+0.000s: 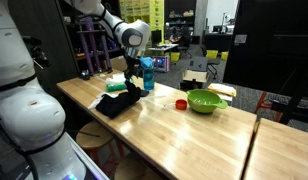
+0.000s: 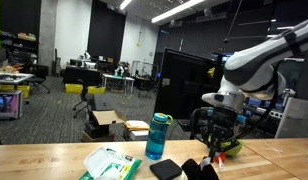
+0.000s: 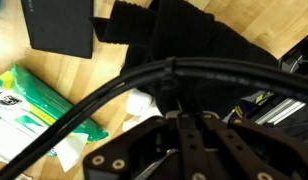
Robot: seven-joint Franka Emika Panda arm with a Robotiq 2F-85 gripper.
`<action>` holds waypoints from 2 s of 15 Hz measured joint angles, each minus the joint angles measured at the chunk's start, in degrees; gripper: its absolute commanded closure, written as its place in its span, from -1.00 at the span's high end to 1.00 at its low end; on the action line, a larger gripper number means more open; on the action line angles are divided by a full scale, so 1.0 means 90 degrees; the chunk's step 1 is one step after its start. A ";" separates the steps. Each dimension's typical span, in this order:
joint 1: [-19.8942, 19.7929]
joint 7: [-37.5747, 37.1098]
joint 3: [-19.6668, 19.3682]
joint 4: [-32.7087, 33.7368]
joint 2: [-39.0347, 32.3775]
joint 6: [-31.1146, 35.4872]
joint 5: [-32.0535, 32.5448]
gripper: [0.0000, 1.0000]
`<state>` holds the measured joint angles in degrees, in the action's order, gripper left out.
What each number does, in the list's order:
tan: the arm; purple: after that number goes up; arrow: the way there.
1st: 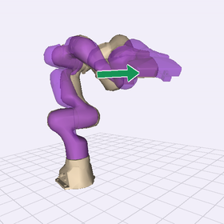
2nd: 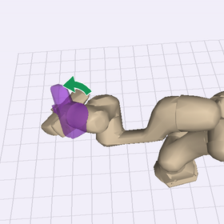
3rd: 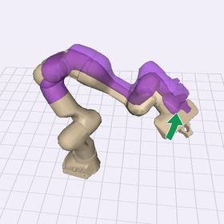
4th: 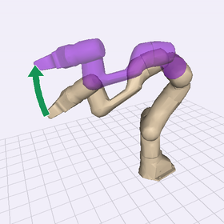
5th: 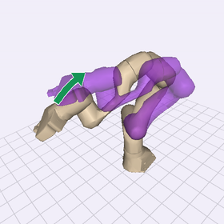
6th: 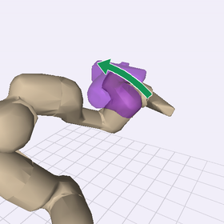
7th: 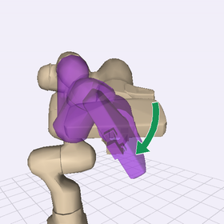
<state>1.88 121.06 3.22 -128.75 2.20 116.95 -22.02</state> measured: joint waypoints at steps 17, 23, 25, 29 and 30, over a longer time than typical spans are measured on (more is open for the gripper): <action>0.0568 -0.0242 -0.0064 -0.1529 0.1704 -0.0196 0.0165 -0.99; 0.0522 -0.0073 -0.0320 -0.1252 0.1008 -0.0286 0.0490 -0.36; 0.0466 -0.0065 -0.0361 -0.1079 0.0654 -0.0285 0.0595 -0.10; 0.0311 -0.0068 -0.0380 -0.0749 0.0007 -0.0285 0.0794 0.45; 0.0261 -0.0070 -0.0381 -0.0674 -0.0110 -0.0285 0.0823 0.57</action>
<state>4.23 120.43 -0.21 -134.81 1.21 114.38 -14.61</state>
